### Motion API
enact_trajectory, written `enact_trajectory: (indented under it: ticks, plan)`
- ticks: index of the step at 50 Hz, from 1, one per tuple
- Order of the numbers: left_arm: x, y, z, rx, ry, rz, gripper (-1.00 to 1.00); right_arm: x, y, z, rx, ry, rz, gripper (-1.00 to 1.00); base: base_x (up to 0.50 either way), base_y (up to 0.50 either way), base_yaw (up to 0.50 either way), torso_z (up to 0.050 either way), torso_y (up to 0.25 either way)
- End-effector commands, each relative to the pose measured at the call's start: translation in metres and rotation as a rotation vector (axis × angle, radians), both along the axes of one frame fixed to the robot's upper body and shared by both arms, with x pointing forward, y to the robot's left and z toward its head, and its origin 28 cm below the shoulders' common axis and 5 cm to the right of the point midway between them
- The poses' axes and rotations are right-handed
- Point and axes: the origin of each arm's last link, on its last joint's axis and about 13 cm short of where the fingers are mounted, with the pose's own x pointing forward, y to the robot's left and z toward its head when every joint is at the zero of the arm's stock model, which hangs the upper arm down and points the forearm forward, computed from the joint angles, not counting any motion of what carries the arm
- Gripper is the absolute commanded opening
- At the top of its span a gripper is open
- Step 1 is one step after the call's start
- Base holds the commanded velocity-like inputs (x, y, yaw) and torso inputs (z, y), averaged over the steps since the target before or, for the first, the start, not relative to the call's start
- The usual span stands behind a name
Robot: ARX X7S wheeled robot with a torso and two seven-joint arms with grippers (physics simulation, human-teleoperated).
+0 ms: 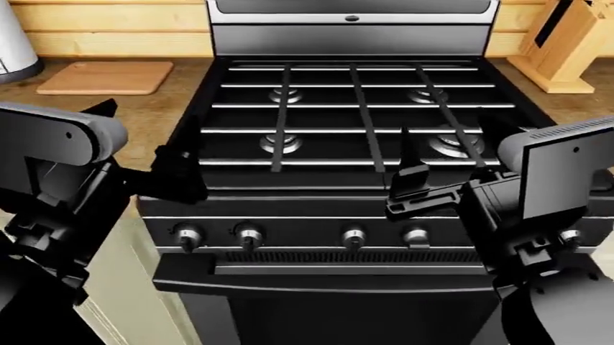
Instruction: From the different types of pastries on the counter, select a croissant and place it on the cutting board. Then retrieve a jar of jam from the cabinet and place it alongside the croissant on the cutting board.
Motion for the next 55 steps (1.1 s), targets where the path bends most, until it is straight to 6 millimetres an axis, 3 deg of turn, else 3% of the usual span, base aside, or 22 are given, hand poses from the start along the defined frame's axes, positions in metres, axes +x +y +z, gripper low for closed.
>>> enact_trajectory:
  ticks: [1,11,39,55]
  plan:
    - [-0.003,0.005,0.011,0.014,0.012,0.016,1.0,-0.007,-0.002,0.013,-0.038,-0.028,0.001,1.0,0.0,0.5,0.0,0.0,0.0]
    - [0.001,0.009,0.016,-0.123,0.057,0.031,1.0,-0.009,-0.007,0.013,-0.03,-0.04,-0.008,1.0,0.0,0.5,0.0,0.0,0.0]
    - [-0.004,0.014,0.018,-0.064,0.021,0.031,1.0,-0.014,-0.004,0.015,-0.018,-0.057,0.007,1.0,0.0,0.5,0.0,0.0,0.0]
    - [-0.006,0.013,0.023,-0.057,0.013,0.019,1.0,-0.022,-0.011,0.02,-0.003,-0.062,-0.002,1.0,0.0,0.5,0.0,0.0,0.0]
